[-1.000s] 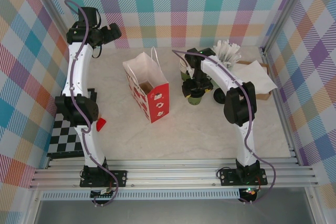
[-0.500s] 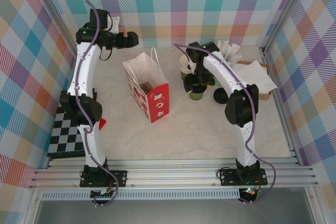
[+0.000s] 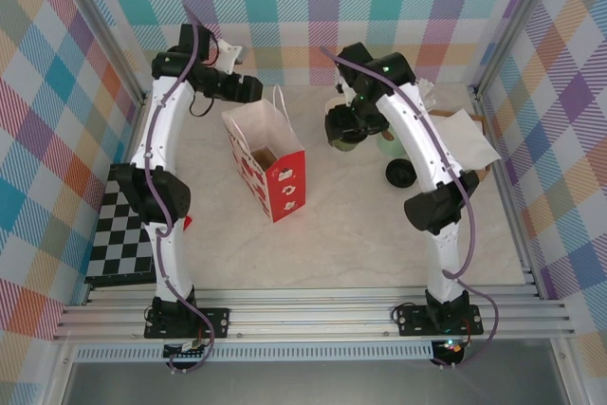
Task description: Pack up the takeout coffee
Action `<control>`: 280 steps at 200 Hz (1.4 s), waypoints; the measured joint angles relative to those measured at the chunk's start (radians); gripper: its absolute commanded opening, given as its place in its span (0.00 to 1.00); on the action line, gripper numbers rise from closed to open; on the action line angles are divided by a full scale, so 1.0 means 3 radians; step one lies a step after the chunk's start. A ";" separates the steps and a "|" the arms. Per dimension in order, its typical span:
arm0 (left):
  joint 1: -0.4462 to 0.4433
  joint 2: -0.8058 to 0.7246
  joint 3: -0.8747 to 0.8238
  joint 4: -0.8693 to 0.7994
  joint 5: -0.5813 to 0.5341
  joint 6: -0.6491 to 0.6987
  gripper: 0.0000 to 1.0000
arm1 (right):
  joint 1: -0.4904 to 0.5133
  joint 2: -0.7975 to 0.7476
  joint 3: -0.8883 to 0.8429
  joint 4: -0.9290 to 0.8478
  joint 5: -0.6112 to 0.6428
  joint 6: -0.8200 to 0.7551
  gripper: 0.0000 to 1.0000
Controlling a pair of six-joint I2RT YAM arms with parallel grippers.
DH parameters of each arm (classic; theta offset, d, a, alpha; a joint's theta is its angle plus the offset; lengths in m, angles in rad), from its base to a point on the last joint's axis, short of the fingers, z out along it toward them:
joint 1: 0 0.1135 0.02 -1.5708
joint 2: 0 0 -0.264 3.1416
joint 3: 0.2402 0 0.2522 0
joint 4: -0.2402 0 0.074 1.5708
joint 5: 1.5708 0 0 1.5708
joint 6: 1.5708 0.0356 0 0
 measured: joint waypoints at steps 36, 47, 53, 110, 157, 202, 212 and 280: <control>-0.0215 0.0009 0.0000 -0.0001 0.0055 -0.0055 0.66 | 0.0116 -0.0148 0.0111 -0.0003 0.0104 0.0158 0.69; -0.0315 0.0020 0.0000 0.0001 0.0042 -0.0085 0.64 | 0.0141 -0.0195 0.0113 -0.0003 0.0127 0.0192 0.69; -0.0374 0.0029 0.0000 0.0004 0.0019 -0.0114 0.64 | 0.0153 -0.0224 0.0113 -0.0003 0.0134 0.0220 0.69; -0.0539 0.0093 0.0022 0.0198 -0.0142 -0.0693 0.74 | 0.0258 -0.0636 0.0113 -0.0001 0.0145 0.0367 0.70; -0.0581 0.0093 0.0069 0.0221 -0.0790 -0.1039 0.84 | 0.0572 -0.0923 0.0132 -0.0003 0.0102 0.0478 0.69; -0.0519 0.0037 0.0069 0.0084 -0.1118 -0.1013 0.87 | 0.0917 -0.0907 0.0155 -0.0001 -0.0045 0.0565 0.68; -0.0488 -0.0005 0.0066 0.0060 -0.1116 -0.0942 0.86 | 0.0989 -0.0862 0.0159 -0.0001 -0.0076 0.0581 0.68; -0.0317 -0.0195 0.0057 -0.0121 -0.0590 -0.0239 0.82 | 0.1143 -0.0388 0.0326 0.0214 -0.0235 0.0615 0.67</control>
